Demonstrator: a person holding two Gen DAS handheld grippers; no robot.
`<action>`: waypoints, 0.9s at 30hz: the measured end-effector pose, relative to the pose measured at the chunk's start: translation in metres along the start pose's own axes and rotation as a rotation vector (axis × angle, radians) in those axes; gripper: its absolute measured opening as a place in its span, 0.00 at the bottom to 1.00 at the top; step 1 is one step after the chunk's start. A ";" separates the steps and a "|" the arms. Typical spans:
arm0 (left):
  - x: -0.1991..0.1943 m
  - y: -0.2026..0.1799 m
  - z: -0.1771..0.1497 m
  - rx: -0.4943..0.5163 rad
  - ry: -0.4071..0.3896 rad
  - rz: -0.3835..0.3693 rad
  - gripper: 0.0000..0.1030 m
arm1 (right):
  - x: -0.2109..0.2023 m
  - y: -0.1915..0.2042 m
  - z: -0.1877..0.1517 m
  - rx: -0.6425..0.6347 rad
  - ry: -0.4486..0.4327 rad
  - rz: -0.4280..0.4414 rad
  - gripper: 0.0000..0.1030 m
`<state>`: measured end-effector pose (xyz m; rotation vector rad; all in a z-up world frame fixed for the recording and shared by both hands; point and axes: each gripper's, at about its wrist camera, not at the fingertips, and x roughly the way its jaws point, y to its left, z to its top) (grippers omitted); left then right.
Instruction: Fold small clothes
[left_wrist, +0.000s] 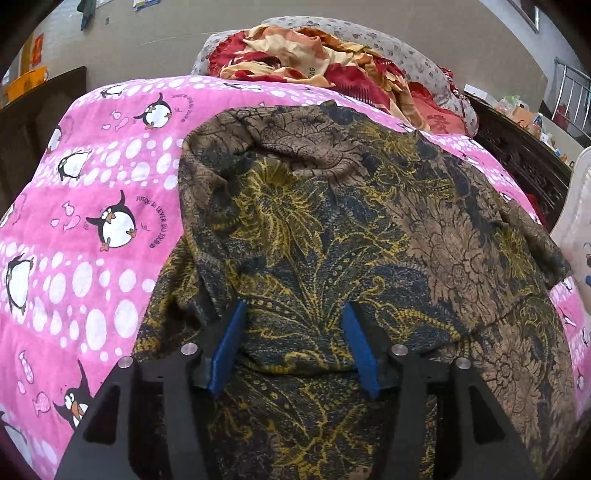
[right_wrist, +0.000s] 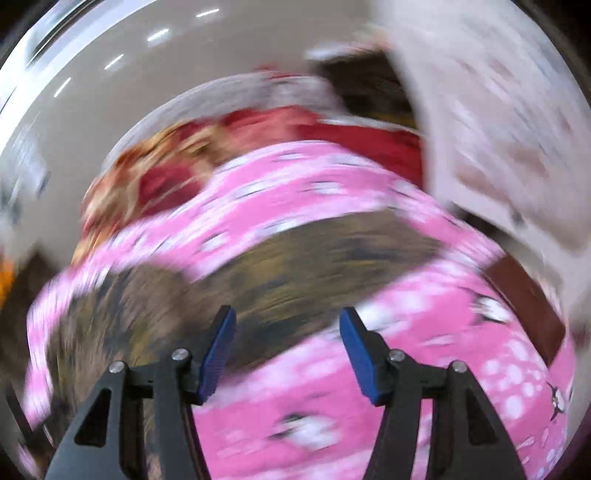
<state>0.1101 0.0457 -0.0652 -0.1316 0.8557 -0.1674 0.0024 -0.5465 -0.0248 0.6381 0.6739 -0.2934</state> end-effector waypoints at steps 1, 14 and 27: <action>0.001 0.000 0.000 -0.001 0.000 -0.001 0.33 | 0.007 -0.018 0.007 0.063 0.001 0.008 0.46; 0.007 -0.001 0.003 -0.014 -0.002 0.015 0.33 | 0.092 -0.114 0.030 0.414 0.018 0.192 0.16; 0.007 0.001 0.004 -0.023 -0.006 0.002 0.33 | -0.046 -0.019 0.110 0.010 -0.332 -0.036 0.06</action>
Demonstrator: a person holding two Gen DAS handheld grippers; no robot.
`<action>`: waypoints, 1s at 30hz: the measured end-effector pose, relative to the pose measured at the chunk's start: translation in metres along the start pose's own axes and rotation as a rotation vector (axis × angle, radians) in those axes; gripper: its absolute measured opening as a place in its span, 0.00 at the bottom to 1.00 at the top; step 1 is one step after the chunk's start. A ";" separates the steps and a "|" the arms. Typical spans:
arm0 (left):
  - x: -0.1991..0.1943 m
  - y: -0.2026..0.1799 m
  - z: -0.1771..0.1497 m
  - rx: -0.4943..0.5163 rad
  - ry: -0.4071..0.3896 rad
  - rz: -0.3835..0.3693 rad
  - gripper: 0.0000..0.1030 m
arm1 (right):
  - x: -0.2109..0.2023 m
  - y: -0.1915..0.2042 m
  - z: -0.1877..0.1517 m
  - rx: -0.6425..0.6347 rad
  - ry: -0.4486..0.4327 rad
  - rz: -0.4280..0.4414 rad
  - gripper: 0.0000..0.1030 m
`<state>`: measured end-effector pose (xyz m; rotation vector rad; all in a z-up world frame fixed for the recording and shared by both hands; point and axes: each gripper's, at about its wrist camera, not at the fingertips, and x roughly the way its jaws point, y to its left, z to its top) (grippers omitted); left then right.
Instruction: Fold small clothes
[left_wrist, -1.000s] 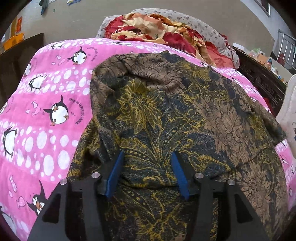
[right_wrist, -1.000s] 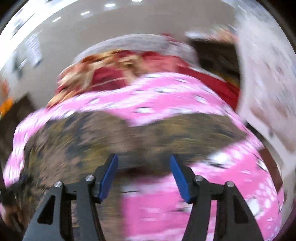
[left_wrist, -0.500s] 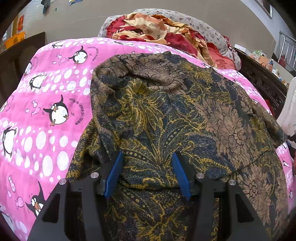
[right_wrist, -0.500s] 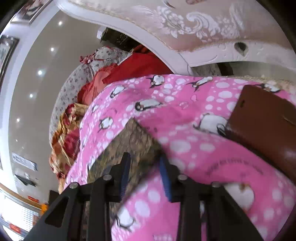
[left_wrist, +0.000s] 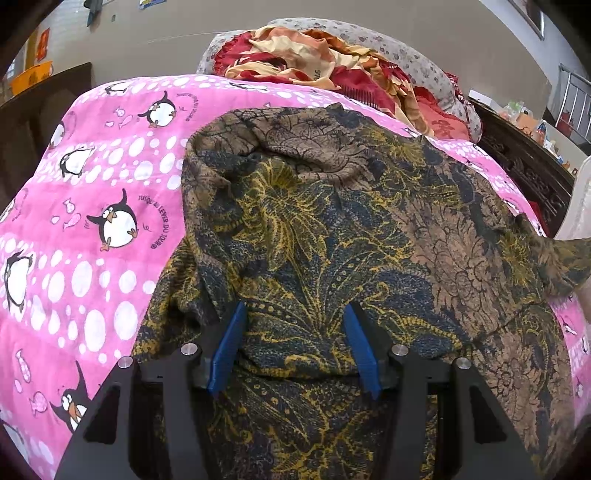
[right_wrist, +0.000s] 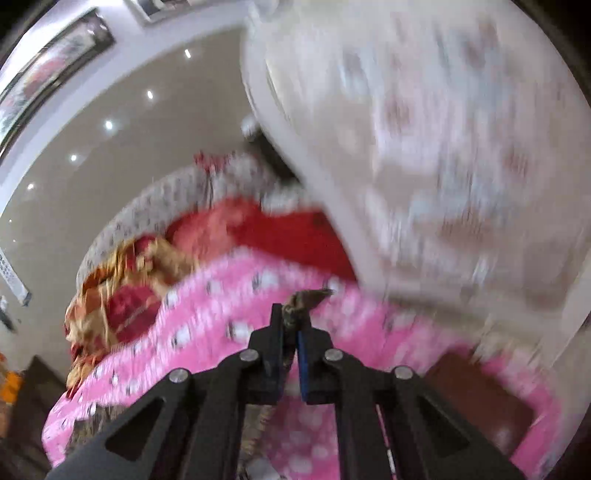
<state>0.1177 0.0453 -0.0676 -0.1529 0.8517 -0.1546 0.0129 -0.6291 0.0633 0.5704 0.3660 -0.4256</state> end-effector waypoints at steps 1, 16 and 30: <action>0.000 0.000 0.000 -0.001 0.000 -0.001 0.33 | -0.005 0.010 0.004 -0.024 -0.009 0.020 0.06; -0.001 0.006 0.000 -0.032 -0.009 -0.036 0.33 | 0.034 0.335 -0.231 -0.393 0.409 0.642 0.06; -0.014 -0.001 0.006 -0.034 -0.029 -0.030 0.33 | -0.014 0.320 -0.352 -0.860 0.471 0.338 0.50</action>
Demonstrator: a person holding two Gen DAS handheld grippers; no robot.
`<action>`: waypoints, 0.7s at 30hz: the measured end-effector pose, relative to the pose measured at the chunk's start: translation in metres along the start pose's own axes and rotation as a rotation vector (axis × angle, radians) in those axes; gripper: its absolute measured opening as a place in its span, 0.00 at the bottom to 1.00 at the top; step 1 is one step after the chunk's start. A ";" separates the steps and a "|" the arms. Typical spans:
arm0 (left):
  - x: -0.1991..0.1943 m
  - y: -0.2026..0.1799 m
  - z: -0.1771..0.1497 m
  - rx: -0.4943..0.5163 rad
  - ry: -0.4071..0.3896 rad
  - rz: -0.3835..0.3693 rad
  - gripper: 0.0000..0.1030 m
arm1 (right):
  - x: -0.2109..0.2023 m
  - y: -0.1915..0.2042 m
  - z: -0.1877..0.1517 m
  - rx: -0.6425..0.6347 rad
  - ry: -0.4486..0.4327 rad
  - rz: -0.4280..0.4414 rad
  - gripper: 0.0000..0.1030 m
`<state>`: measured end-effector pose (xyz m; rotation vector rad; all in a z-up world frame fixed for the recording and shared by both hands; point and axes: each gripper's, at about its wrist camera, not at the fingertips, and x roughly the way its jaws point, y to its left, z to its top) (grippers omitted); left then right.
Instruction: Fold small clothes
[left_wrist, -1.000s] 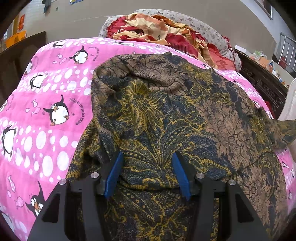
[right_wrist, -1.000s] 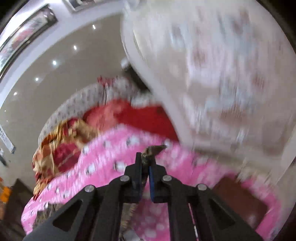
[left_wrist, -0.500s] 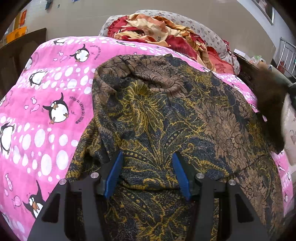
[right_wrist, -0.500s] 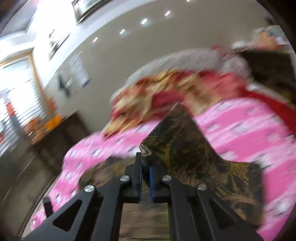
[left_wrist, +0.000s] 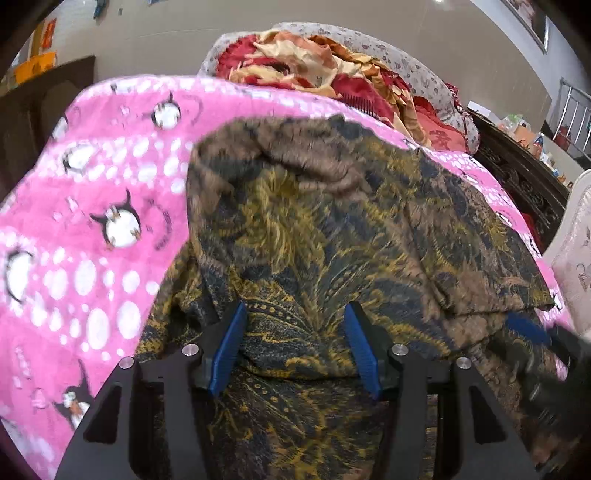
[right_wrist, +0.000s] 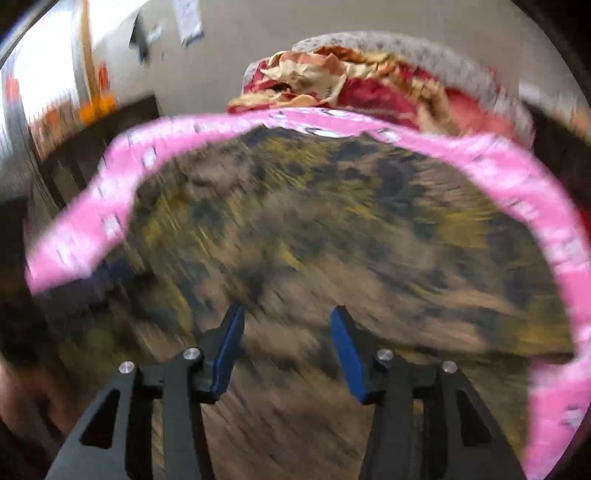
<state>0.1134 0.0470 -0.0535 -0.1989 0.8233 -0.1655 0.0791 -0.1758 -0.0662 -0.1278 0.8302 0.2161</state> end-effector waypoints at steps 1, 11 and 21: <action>-0.007 -0.007 0.004 0.003 -0.023 -0.034 0.33 | -0.002 -0.004 -0.012 -0.016 0.016 -0.036 0.50; 0.066 -0.076 0.025 0.041 0.219 -0.405 0.34 | -0.006 -0.008 -0.028 0.014 0.036 -0.141 0.53; 0.100 -0.079 0.053 -0.044 0.226 -0.483 0.40 | 0.000 -0.013 -0.029 0.033 0.036 -0.120 0.53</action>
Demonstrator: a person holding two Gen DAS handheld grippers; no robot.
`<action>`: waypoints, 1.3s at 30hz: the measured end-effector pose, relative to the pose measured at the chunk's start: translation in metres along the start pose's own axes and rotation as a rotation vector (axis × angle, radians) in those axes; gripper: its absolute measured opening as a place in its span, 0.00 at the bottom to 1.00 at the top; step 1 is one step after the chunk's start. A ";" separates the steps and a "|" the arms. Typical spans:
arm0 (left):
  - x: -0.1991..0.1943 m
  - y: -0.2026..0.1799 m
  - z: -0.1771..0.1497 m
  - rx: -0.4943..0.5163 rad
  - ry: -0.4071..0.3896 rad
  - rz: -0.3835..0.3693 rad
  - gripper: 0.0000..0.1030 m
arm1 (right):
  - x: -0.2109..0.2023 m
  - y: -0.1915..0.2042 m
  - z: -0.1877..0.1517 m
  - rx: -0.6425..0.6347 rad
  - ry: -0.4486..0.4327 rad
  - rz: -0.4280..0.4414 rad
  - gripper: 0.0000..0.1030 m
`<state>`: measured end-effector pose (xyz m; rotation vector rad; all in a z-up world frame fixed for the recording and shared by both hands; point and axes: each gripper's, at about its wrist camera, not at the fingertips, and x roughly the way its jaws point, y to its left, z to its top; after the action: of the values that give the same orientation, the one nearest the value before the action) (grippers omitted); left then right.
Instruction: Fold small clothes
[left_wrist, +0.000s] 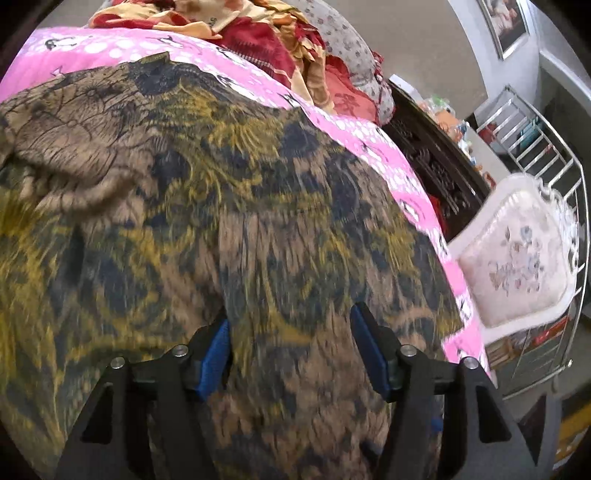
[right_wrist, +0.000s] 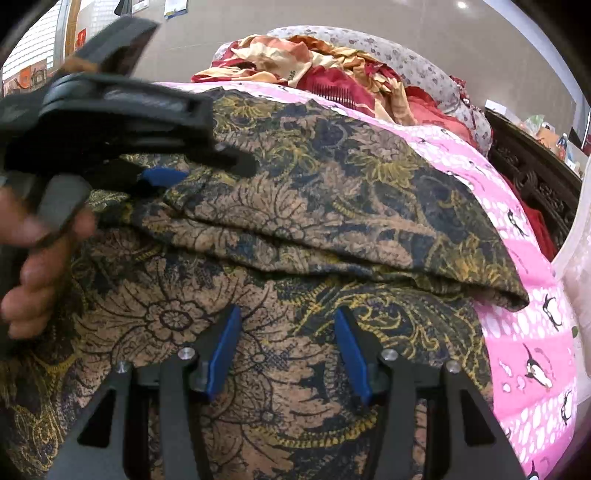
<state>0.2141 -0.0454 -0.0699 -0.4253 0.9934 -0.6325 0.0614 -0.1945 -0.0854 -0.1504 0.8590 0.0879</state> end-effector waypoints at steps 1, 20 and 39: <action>0.000 0.003 0.002 -0.021 -0.009 -0.013 0.40 | 0.000 0.000 0.000 0.003 0.000 0.003 0.53; -0.128 0.022 -0.003 0.033 -0.164 0.066 0.00 | 0.001 0.007 -0.001 -0.022 -0.009 -0.051 0.58; -0.143 0.043 -0.013 0.098 -0.257 0.417 0.00 | -0.045 -0.057 0.028 0.156 -0.159 -0.019 0.51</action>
<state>0.1590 0.0812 -0.0110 -0.1960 0.7697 -0.2400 0.0610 -0.2468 -0.0273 -0.0047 0.7026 0.0146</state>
